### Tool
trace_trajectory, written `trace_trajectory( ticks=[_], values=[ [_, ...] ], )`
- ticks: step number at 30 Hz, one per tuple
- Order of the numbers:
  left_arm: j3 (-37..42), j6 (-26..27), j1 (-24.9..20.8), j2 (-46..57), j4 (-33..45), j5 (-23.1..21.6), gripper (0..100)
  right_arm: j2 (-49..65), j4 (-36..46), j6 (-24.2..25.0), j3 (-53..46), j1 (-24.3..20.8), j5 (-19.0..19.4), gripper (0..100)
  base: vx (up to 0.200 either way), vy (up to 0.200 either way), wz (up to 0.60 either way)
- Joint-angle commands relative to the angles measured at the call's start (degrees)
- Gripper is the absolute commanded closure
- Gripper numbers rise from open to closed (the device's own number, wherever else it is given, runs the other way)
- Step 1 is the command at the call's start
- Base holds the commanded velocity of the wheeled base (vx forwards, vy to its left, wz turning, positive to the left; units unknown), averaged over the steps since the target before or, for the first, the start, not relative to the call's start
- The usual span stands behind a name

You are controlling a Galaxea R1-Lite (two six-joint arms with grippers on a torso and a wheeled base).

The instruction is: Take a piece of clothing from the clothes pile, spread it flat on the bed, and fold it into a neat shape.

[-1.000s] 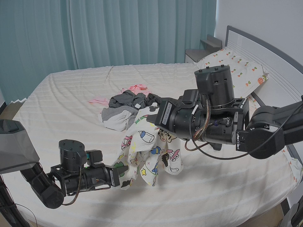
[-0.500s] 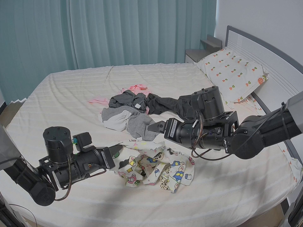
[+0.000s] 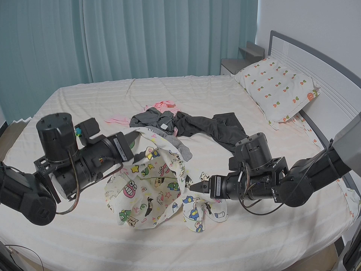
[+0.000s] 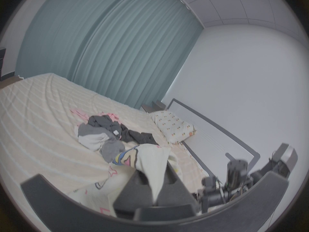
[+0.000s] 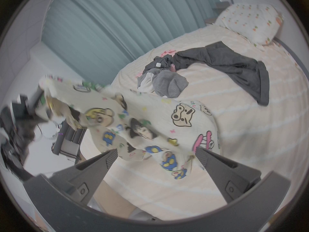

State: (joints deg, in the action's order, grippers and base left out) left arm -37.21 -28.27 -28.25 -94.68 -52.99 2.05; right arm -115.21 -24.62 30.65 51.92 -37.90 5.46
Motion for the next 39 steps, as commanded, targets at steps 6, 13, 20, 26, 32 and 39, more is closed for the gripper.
trace_trajectory(
  ticks=[6,13,20,26,32,39],
  values=[
    [-9.3,0.0,-6.3,2.8,4.2,9.3,100,-5.3,-5.6,-3.8,-3.6,-6.9,-3.1,0,0.0,0.0,0.0],
    [-9.9,0.0,-6.4,2.6,4.2,10.5,100,-7.4,-5.6,-2.7,-1.0,-12.2,-6.6,0,0.0,0.0,0.0],
    [-9.9,0.0,-6.3,3.0,4.1,10.6,100,-11.0,-5.0,0.4,2.6,-14.9,-7.2,0,0.0,0.0,0.0],
    [-9.6,-0.1,-6.3,3.3,4.1,10.9,100,-19.0,-4.8,0.5,10.2,-15.7,-16.1,0,0.0,0.0,0.0],
    [-9.6,-1.3,-6.5,3.5,4.2,11.0,100,-22.6,-4.8,0.2,12.8,-15.2,-18.3,0,0.0,0.0,0.0],
    [-9.2,-2.2,-6.5,4.0,4.3,11.0,100,-25.2,-5.5,-0.4,15.8,-14.7,-21.2,0,0.0,0.0,0.0]
  ],
)
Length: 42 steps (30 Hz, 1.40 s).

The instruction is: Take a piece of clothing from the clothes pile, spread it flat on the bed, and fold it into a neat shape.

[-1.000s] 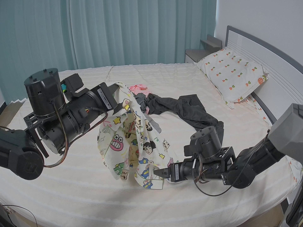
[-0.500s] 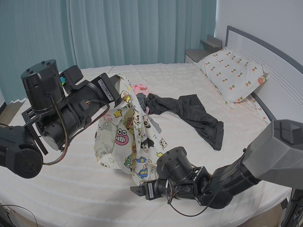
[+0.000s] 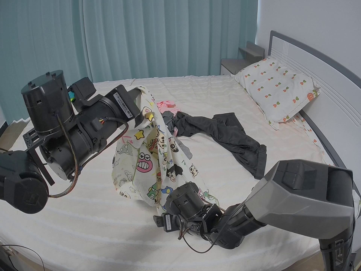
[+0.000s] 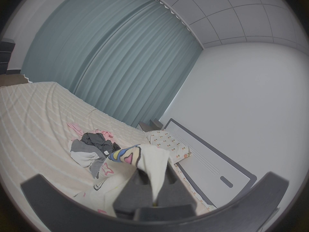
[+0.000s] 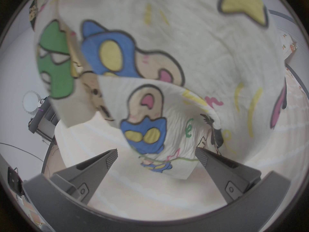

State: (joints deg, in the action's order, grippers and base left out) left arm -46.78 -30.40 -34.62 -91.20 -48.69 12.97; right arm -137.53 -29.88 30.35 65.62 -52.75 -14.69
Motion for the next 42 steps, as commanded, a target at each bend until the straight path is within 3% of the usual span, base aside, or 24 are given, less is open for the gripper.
trace_trajectory(
  ticks=[1,7,8,18,25,29,35,42],
  values=[
    [0.5,-0.1,-0.2,0.7,0.1,-0.1,100,-4.2,-0.4,-0.1,5.0,0.6,-4.0,0,0.0,0.0,0.0],
    [0.5,-1.1,-0.5,0.7,1.2,-0.1,100,-5.6,-0.4,-0.4,7.5,1.1,-6.7,0,0.0,0.0,0.0],
    [0.5,-1.2,-0.4,0.7,1.7,-0.1,100,-5.6,-0.4,-0.4,7.3,1.2,-6.9,100,0.0,0.0,0.0],
    [1.3,-1.7,0.1,0.9,2.2,0.0,100,-1.3,-1.6,-1.1,0.5,3.6,-7.9,100,0.0,0.0,0.0],
    [3.6,-1.1,2.4,1.2,3.3,0.4,100,9.7,-17.7,-1.5,-15.8,5.6,-5.7,100,0.0,0.0,0.0],
    [3.2,-1.1,3.6,0.9,3.6,1.5,100,14.9,-21.4,-2.2,-21.8,7.3,-2.9,100,0.0,0.0,0.0],
    [3.3,-0.4,5.6,0.6,5.4,6.8,100,26.6,-23.4,-2.6,-26.0,14.8,2.0,100,0.0,0.0,0.0],
    [6.0,-0.4,5.4,0.4,5.4,7.0,100,30.6,-23.9,-3.9,-22.8,20.3,3.2,100,0.0,0.0,0.0]
  ],
)
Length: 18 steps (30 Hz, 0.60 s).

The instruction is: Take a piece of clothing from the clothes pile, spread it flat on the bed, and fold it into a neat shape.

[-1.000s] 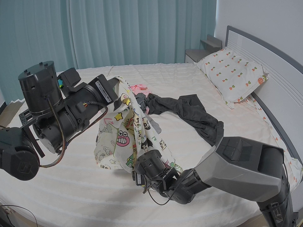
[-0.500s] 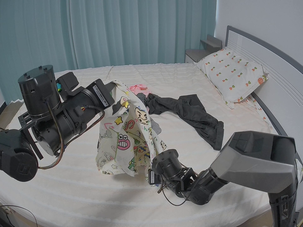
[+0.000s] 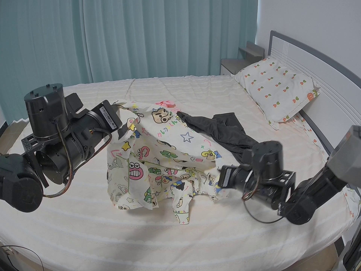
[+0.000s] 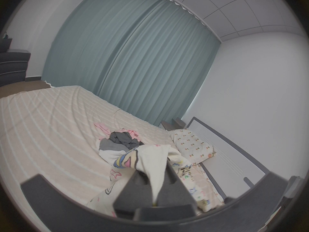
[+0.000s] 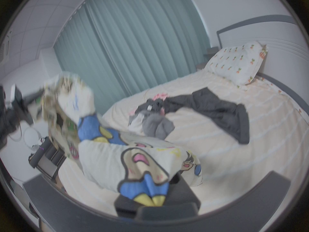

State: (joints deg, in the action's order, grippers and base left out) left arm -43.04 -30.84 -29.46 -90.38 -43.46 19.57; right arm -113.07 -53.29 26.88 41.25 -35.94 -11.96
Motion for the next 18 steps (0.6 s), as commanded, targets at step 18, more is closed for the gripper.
trace_trajectory(
  ticks=[18],
  values=[
    [0.4,0.2,0.9,3.5,-0.2,0.5,100,10.4,0.3,-7.3,20.2,7.9,-0.1,100,0.0,0.0,0.0]
  ],
)
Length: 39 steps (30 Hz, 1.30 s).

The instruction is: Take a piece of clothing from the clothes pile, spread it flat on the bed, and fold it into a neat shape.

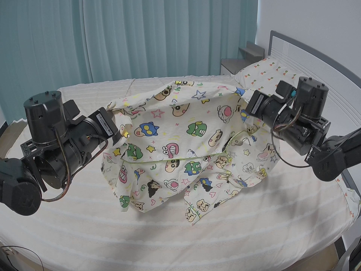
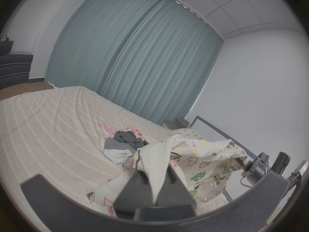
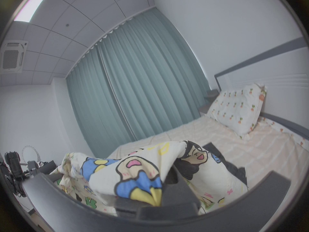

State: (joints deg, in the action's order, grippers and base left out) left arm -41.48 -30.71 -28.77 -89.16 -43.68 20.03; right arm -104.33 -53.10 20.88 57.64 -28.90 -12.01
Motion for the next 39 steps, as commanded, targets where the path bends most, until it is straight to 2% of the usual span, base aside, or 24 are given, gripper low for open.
trace_trajectory(
  ticks=[1,4,7,13,26,39],
  values=[
    [-1.5,0.6,0.5,2.9,-0.1,-0.1,100,1.8,0.2,-1.8,3.6,0.9,0.0,100,0.0,0.0,0.0],
    [-0.9,3.6,0.6,3.9,-0.1,0.0,100,1.9,0.0,-2.2,2.0,0.9,0.0,100,0.0,0.0,0.0],
    [4.0,4.9,-0.4,4.2,-0.2,0.2,100,2.0,-1.3,-1.9,-2.1,0.9,0.1,100,0.0,0.0,0.0],
    [6.6,4.4,-0.8,4.5,-0.1,0.3,100,3.0,-3.5,-1.8,-5.1,0.7,0.2,100,0.0,0.0,0.0],
    [7.2,3.7,-0.8,5.8,0.0,0.3,100,4.6,-3.0,-1.7,-6.3,-0.3,0.7,100,-0.2,0.0,0.0],
    [10.6,3.6,-2.5,11.9,0.4,0.6,100,8.8,-0.5,-1.5,-7.5,-2.8,0.7,100,0.0,0.0,0.0]
  ],
)
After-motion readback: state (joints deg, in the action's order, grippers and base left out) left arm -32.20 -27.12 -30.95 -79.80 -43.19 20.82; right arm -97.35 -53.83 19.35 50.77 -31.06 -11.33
